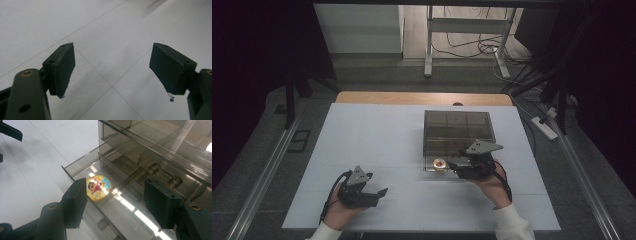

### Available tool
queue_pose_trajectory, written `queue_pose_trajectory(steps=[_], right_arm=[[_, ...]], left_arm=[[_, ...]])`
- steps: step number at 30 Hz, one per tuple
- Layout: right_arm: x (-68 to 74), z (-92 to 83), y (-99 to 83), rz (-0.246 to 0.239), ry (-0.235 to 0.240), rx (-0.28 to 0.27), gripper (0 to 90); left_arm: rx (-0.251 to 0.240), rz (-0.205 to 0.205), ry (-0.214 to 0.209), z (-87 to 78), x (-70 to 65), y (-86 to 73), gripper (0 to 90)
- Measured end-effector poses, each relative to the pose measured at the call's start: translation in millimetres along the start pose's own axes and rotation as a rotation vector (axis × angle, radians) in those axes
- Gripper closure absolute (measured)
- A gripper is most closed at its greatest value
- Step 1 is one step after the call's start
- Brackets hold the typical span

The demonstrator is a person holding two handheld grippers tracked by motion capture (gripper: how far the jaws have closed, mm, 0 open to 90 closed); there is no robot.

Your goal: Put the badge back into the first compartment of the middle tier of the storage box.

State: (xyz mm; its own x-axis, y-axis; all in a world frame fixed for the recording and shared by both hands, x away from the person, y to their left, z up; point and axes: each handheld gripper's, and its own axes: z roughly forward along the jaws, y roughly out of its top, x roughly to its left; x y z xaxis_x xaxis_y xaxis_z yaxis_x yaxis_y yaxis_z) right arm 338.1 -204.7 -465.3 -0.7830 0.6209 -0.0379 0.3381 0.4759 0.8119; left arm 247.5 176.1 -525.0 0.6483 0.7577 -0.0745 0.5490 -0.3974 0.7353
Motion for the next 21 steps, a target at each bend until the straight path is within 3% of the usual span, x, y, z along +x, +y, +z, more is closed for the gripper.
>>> queue_pose_trajectory(steps=[21], right_arm=[[-0.9, -32.8, -27.2, 0.043, -0.049, 0.005, 35.5]], left_arm=[[-0.004, 0.001, 0.004, -1.3, 0.4, 0.1, 21.4]])
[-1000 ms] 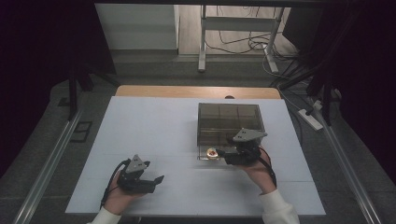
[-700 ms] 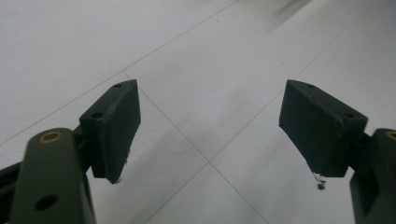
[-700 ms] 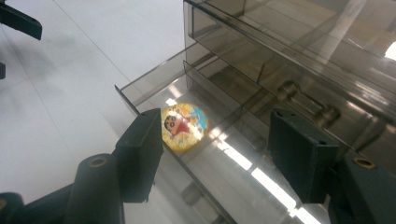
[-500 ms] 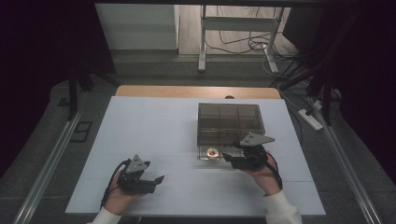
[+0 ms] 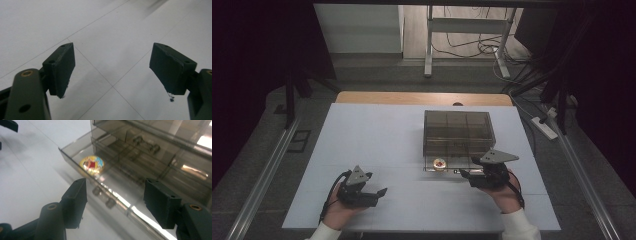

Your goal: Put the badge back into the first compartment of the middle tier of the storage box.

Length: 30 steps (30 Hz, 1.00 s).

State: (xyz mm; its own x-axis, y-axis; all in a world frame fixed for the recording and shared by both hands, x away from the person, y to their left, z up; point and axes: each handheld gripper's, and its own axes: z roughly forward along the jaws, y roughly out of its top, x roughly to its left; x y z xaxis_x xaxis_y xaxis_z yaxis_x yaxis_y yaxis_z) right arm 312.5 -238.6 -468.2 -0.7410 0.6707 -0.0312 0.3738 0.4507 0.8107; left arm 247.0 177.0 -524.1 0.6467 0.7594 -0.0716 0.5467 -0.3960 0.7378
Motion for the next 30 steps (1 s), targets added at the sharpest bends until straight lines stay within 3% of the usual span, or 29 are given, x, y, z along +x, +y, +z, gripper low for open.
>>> queue_pose_trajectory(steps=[13, 24, 30], right_arm=[[-1.5, -21.6, -21.0, 0.011, -0.030, 0.011, 34.7], [-7.0, -29.4, -26.5, 0.028, -0.048, 0.014, 34.8], [-5.4, -27.8, -27.9, 0.016, -0.034, 0.032, 34.9]], left_arm=[[0.003, 0.001, 0.000, 0.7, -0.3, 0.0, 21.3], [0.002, 0.003, 0.001, 0.7, -1.0, 0.1, 21.3], [0.000, 0.004, 0.003, 0.4, -1.1, 0.4, 21.3]])
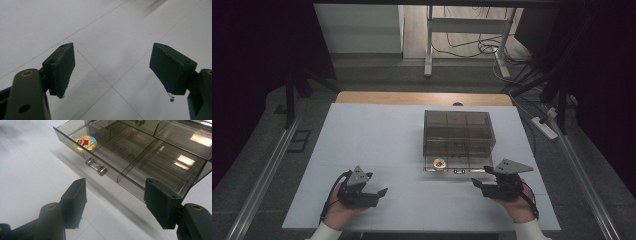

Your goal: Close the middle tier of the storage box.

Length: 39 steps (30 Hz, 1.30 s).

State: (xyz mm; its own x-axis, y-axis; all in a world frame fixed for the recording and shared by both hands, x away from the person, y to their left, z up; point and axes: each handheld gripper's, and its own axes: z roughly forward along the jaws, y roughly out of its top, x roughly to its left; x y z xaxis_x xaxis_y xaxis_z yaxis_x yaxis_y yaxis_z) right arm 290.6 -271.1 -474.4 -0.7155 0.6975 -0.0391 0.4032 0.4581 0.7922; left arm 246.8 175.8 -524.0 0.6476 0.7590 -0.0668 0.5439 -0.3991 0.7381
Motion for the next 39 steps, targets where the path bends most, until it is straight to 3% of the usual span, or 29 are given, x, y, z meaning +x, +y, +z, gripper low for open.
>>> queue_pose_trajectory(steps=[7, 9, 16, 39], right_arm=[[-0.2, -1.1, -0.8, 0.002, -0.005, 0.012, 41.9], [0.0, -1.2, -1.2, -0.006, -0.007, 0.023, 48.9], [1.4, 4.1, -4.1, -0.042, -0.001, 0.059, 88.7], [9.7, 38.3, -0.8, -0.091, -0.038, 0.056, 89.8]], left_arm=[[0.000, 0.004, 0.000, 0.4, -0.3, -0.2, 21.1], [-0.002, 0.005, 0.000, -0.1, -0.4, 0.1, 21.1], [-0.003, 0.006, -0.001, 0.4, -1.1, 0.2, 21.1], [0.006, 0.009, 0.000, 2.8, -2.3, 0.0, 21.1]])
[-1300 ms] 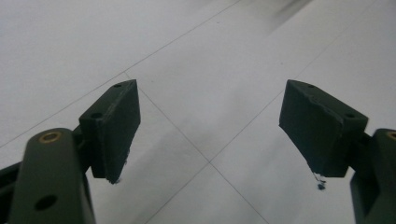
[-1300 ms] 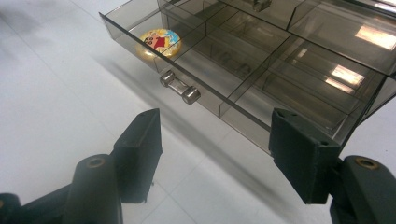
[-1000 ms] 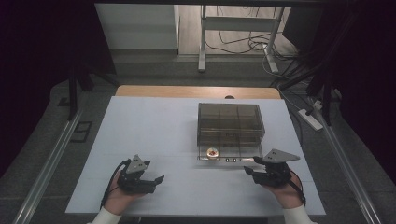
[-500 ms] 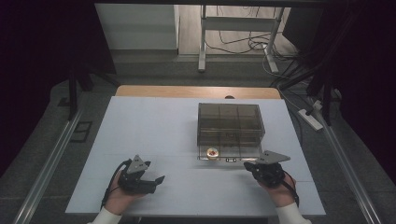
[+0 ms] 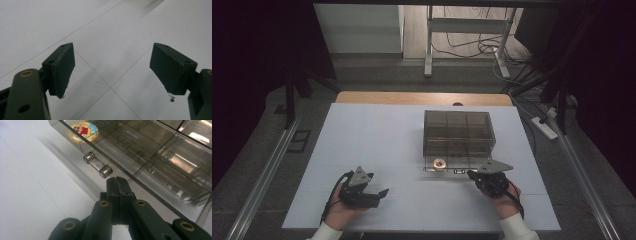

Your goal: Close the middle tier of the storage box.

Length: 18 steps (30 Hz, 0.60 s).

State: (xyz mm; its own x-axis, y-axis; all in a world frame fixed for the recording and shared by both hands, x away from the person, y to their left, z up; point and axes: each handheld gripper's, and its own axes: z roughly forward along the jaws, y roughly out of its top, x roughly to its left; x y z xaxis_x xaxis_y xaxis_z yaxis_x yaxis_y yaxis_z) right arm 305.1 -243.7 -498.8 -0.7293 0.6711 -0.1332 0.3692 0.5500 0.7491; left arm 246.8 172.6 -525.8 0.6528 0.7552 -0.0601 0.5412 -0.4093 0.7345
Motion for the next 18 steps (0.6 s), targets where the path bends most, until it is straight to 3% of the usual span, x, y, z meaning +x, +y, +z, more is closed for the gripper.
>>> queue_pose_trajectory(steps=[18], right_arm=[[1.2, 4.5, 3.2, -0.004, -0.004, -0.009, 89.8]], left_arm=[[0.008, 0.004, -0.002, 2.7, -0.7, -0.2, 21.0]])
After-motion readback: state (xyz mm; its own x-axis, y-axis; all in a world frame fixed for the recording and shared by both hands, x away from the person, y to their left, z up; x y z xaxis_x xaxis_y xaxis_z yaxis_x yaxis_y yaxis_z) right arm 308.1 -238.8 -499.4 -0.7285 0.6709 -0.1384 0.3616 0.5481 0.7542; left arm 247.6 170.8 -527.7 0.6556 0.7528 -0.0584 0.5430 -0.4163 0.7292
